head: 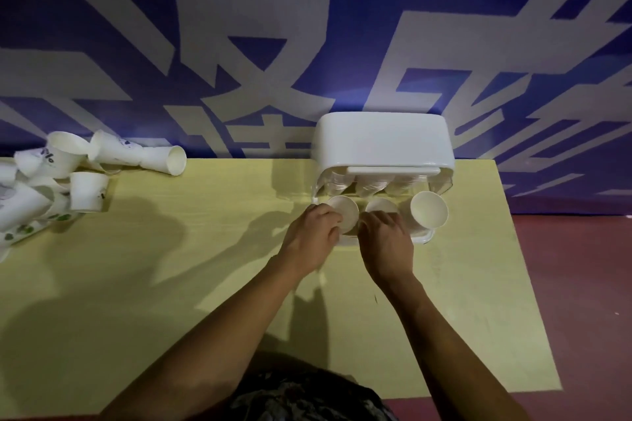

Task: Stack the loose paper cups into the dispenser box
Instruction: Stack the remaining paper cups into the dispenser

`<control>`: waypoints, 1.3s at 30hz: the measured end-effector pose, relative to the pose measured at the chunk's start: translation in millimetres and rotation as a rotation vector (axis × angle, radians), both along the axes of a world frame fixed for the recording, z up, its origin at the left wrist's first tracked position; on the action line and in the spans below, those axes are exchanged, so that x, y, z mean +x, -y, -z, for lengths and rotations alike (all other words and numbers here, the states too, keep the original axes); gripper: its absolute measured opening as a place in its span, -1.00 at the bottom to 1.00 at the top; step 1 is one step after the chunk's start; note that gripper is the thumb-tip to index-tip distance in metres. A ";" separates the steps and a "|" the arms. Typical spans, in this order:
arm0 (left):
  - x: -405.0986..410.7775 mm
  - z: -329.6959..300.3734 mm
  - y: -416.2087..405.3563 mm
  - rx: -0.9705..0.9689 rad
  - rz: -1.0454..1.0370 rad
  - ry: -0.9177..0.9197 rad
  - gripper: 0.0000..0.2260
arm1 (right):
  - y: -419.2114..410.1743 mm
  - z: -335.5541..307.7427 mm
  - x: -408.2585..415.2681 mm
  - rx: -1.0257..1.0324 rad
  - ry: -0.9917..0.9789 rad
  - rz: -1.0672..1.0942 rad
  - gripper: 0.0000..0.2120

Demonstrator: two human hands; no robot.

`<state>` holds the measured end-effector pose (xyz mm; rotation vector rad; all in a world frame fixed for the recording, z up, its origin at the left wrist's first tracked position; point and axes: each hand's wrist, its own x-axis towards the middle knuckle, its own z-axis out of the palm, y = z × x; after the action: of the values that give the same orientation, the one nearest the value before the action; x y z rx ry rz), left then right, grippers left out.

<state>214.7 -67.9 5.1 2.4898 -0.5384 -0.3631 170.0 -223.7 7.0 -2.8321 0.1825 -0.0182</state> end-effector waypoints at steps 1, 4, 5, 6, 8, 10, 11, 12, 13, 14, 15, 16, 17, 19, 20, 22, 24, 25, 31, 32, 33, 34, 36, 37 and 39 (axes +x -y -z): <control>-2.7 -2.5 -11.9 -0.007 -0.031 0.005 -0.78 | -10.0 -2.8 1.5 0.023 0.016 -0.025 -0.89; -14.0 -5.3 -63.4 -0.001 -0.176 0.004 -0.78 | -47.7 -4.5 8.0 0.118 0.013 -0.140 -0.90; -17.8 -4.6 -84.5 0.003 -0.232 -0.004 -0.77 | -62.1 -3.3 10.2 0.154 -0.007 -0.183 -0.90; -21.3 -3.8 -106.4 0.018 -0.288 -0.009 -0.76 | -77.0 -1.2 12.2 0.179 -0.025 -0.225 -0.88; -27.9 -0.7 -152.3 0.066 -0.388 -0.016 -0.74 | -108.7 4.4 14.7 0.219 -0.045 -0.289 -0.83; -33.1 0.9 -197.5 0.104 -0.479 -0.023 -0.74 | -142.5 8.7 16.3 0.255 -0.064 -0.338 -0.80; -34.7 0.2 -219.2 0.117 -0.525 -0.018 -0.74 | -159.7 10.1 17.2 0.263 -0.072 -0.365 -0.80; -35.5 -0.5 -240.4 0.127 -0.571 -0.012 -0.74 | -177.1 10.8 18.3 0.269 -0.081 -0.387 -0.80; -35.6 -1.3 -261.1 0.132 -0.615 -0.004 -0.74 | -194.6 11.2 19.9 0.276 -0.092 -0.401 -0.80; -34.8 -2.6 -281.0 0.134 -0.652 0.000 -0.74 | -211.5 12.0 22.1 0.283 -0.107 -0.407 -0.81; -33.4 -3.9 -299.9 0.134 -0.681 0.004 -0.74 | -227.8 12.6 24.6 0.290 -0.125 -0.405 -0.82; -31.5 -5.6 -317.9 0.131 -0.705 0.007 -0.74 | -243.6 13.0 27.2 0.297 -0.146 -0.397 -0.83; -29.3 -7.0 -334.8 0.128 -0.727 0.009 -0.73 | -258.5 13.3 29.7 0.303 -0.166 -0.384 -0.84; -24.1 -10.3 -368.1 0.136 -0.769 0.016 -0.72 | -288.0 14.4 35.4 0.314 -0.194 -0.361 -0.85; -21.0 -11.6 -384.2 0.146 -0.787 0.027 -0.70 | -302.0 14.8 38.4 0.317 -0.204 -0.350 -0.86; -12.6 -12.8 -415.4 0.175 -0.818 0.065 -0.66 | -328.9 16.5 45.6 0.319 -0.214 -0.337 -0.86; -1.1 -13.4 -445.3 0.215 -0.818 0.112 -0.62 | -355.1 19.0 54.2 0.315 -0.218 -0.324 -0.85; 5.4 -13.3 -458.5 0.240 -0.806 0.136 -0.59 | -367.5 20.3 58.8 0.315 -0.222 -0.314 -0.85; 48.5 -7.0 -516.8 0.372 -0.691 0.064 -0.44 | -440.1 25.3 92.9 0.367 -0.260 -0.263 -0.82; 54.6 -5.1 -522.8 0.379 -0.670 0.026 -0.43 | -450.9 25.9 99.5 0.373 -0.269 -0.257 -0.81; 60.2 -3.4 -527.8 0.369 -0.649 -0.009 -0.42 | -461.2 26.8 106.7 0.371 -0.275 -0.256 -0.80; 65.0 -1.8 -531.5 0.347 -0.627 -0.040 -0.42 | -471.0 27.9 113.8 0.363 -0.281 -0.260 -0.79; 72.0 1.4 -537.1 0.289 -0.582 -0.081 -0.44 | -488.8 31.3 128.0 0.345 -0.300 -0.263 -0.77; 74.8 2.8 -539.4 0.270 -0.564 -0.098 -0.44 | -496.6 33.3 135.3 0.339 -0.312 -0.261 -0.74; 80.3 4.8 -543.3 0.267 -0.523 -0.127 -0.43 | -510.1 39.0 150.2 0.310 -0.321 -0.280 -0.66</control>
<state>295.0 475.4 0.2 2.7140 0.2320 -0.3969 320.1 286.3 -32.0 -2.5078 -0.1336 0.4828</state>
